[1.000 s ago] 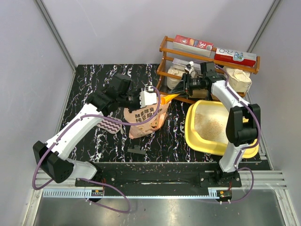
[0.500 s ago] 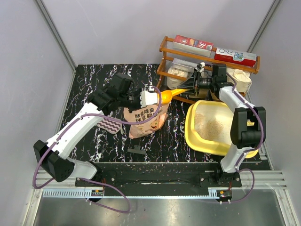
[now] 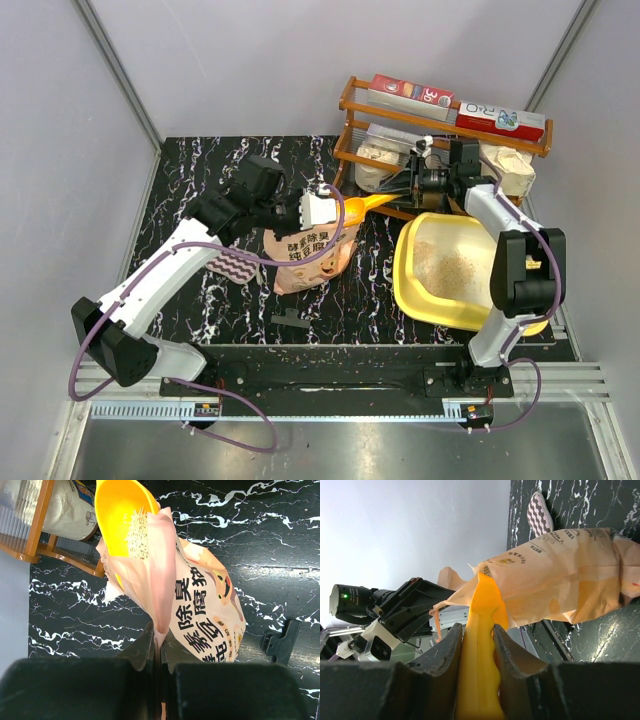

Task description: Fill the litter box with clean litter

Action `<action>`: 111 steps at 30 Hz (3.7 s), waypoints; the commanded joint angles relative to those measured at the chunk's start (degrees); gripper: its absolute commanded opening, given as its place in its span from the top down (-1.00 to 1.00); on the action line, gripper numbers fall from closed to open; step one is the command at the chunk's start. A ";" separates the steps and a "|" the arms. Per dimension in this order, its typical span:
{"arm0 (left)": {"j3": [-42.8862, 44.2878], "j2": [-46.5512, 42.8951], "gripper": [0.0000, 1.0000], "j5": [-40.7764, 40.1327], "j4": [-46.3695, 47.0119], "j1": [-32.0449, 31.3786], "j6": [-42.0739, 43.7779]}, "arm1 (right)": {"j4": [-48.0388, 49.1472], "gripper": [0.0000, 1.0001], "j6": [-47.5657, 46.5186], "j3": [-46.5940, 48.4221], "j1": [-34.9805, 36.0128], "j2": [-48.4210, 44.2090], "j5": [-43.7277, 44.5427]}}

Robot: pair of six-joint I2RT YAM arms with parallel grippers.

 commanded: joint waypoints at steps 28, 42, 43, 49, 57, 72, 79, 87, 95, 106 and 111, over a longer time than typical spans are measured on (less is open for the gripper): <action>6.11 -3.20 1.00 3.23 7.66 -0.49 -0.28 | 4.10 1.00 0.32 -9.77 -11.73 -11.89 -7.87; 6.11 -1.09 1.00 6.57 10.39 -0.49 -2.57 | 5.07 1.00 3.92 -15.39 -23.24 -19.61 -11.38; 6.19 -1.01 1.00 6.92 10.65 -0.49 -3.18 | 5.07 1.00 4.19 -16.87 -24.04 -21.19 -11.47; 6.28 -0.22 1.00 9.21 12.49 -0.49 -4.94 | 4.80 1.00 5.33 -21.97 -31.93 -26.99 -13.40; 6.29 0.23 1.00 11.76 12.76 -0.84 -6.61 | 4.54 1.00 7.09 -26.73 -45.92 -33.50 -17.80; 6.55 1.72 1.00 13.78 13.82 -1.81 -6.79 | 2.17 1.00 5.42 -32.00 -53.67 -35.71 -13.32; 4.88 1.19 1.00 13.43 13.90 -1.98 -5.47 | -39.92 1.00 -33.76 -21.93 -54.02 -30.71 -2.70; 4.26 1.54 1.00 14.04 14.61 -1.90 -5.56 | -55.40 1.00 -53.91 -18.99 -56.65 -28.67 6.36; 3.65 1.72 0.99 14.13 14.78 -1.89 -5.03 | -52.33 1.00 -51.89 -16.71 -56.83 -34.82 13.83; 1.63 1.63 0.97 15.36 16.36 -1.98 -5.21 | -52.24 1.00 -48.90 -8.10 -56.83 -36.24 23.77; -0.48 0.49 0.95 14.92 17.77 -1.98 -5.03 | -52.24 1.00 -51.69 -3.72 -56.83 -35.09 28.95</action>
